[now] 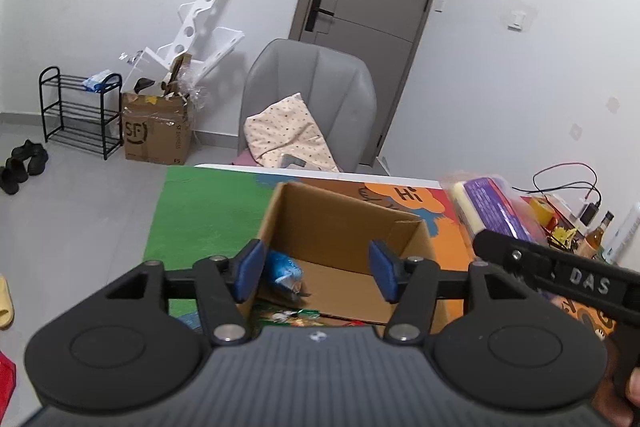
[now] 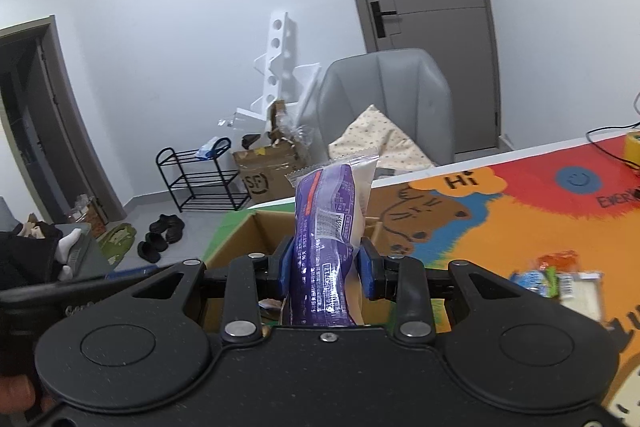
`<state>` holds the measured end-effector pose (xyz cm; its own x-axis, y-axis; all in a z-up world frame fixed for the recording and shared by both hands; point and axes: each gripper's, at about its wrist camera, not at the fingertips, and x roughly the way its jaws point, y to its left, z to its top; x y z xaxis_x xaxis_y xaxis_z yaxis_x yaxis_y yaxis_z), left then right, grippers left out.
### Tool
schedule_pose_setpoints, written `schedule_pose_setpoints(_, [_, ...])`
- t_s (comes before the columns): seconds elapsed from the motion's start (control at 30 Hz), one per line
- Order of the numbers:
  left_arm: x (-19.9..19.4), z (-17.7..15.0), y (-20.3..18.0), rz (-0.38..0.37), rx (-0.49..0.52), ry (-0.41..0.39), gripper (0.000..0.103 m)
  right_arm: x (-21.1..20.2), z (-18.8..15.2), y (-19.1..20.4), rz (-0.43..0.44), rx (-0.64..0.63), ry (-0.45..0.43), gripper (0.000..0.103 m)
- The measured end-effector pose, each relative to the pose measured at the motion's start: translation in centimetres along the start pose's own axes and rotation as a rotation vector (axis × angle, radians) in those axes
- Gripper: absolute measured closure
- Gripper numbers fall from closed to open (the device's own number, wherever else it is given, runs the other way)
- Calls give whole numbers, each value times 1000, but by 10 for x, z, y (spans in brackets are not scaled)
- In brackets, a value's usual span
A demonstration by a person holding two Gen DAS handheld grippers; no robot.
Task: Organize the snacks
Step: 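Carry both snacks over the cardboard box and open both grippers to drop them, then move both open grippers back over the snack pile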
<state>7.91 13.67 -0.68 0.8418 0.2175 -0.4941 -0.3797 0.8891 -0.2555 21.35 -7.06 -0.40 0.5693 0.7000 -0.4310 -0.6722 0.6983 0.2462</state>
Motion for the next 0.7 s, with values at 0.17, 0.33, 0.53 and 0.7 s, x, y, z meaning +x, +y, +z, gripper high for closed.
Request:
schedule_pose_setpoints(0.17, [-11, -2, 13, -1, -32, -2, 38, 11, 5, 11, 51, 11, 5, 70])
schedule_pose_setpoints(0.33, [-16, -2, 19, 9, -33, -10, 28, 10, 5, 14, 47, 11, -12, 46])
schedule_pose_setpoints(0.53, [-18, -5, 17, 21, -33, -7, 19, -5, -3, -1, 20, 37, -16, 32])
schedule_pose_setpoints(0.7, [-16, -11, 9, 7, -20, 9, 16, -20, -12, -18, -21, 72, -28, 24])
